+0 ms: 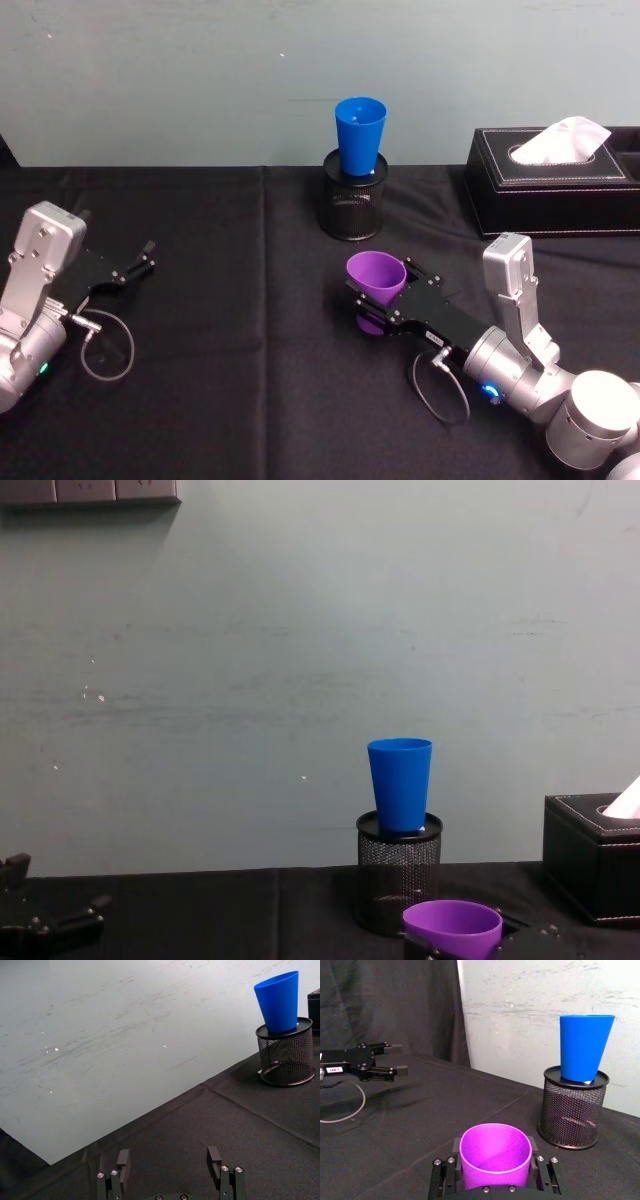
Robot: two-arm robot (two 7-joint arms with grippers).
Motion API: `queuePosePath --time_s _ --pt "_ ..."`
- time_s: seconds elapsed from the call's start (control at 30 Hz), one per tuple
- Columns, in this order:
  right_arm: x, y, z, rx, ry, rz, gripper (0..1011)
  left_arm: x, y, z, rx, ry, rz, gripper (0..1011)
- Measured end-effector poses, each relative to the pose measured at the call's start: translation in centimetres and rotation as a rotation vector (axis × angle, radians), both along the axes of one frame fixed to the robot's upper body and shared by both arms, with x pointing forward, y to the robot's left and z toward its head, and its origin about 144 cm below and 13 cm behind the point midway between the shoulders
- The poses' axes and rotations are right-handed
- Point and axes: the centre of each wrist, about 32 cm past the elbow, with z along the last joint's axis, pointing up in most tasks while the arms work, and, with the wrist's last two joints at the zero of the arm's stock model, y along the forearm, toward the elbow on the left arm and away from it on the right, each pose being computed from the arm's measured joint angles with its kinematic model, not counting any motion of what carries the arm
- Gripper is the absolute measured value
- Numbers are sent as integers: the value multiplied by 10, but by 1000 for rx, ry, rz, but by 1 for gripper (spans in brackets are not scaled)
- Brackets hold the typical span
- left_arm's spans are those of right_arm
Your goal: Pick up one cup with a gripper and tap it against the other cup.
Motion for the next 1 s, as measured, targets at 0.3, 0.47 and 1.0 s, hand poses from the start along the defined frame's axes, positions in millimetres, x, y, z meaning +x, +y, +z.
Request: queuePosePath --time_s 0.3,0.47,1.0 --pt "0 0 0 2 0 0 726 0 0 0 0 0 0 1000" --pt "0 0 0 4 0 -1 803 0 0 0 0 0 0 1000" --pt "0 0 1 8 -12 0 1003 0 0 0 0 0 0 1000"
